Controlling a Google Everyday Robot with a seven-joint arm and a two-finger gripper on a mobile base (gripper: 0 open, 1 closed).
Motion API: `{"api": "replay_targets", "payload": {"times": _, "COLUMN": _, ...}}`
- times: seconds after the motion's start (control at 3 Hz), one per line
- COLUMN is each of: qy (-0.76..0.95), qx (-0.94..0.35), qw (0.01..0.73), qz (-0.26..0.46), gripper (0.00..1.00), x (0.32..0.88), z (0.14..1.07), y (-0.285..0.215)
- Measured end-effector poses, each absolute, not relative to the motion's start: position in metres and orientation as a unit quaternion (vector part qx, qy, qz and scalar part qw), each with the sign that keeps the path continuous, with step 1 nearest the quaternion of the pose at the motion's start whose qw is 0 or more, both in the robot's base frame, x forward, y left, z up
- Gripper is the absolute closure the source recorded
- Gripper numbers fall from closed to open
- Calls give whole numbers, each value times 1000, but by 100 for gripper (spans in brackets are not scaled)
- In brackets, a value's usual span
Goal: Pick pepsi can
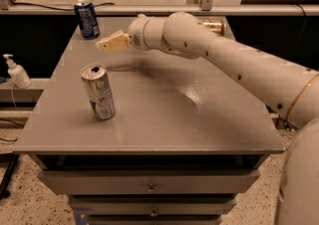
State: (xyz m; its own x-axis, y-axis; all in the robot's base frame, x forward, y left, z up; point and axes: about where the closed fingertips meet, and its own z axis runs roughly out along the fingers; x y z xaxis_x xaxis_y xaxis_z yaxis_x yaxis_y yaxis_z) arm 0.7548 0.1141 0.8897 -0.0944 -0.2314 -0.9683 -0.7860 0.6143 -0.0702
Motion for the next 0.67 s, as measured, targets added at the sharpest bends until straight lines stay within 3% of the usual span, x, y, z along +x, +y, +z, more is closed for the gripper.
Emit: {"api": "replay_targets", "payload": {"times": 0.67, "qy": 681, "qx": -365, "qw": 574, "qz": 271, "gripper": 0, "x": 809, "z": 877, "y": 160}}
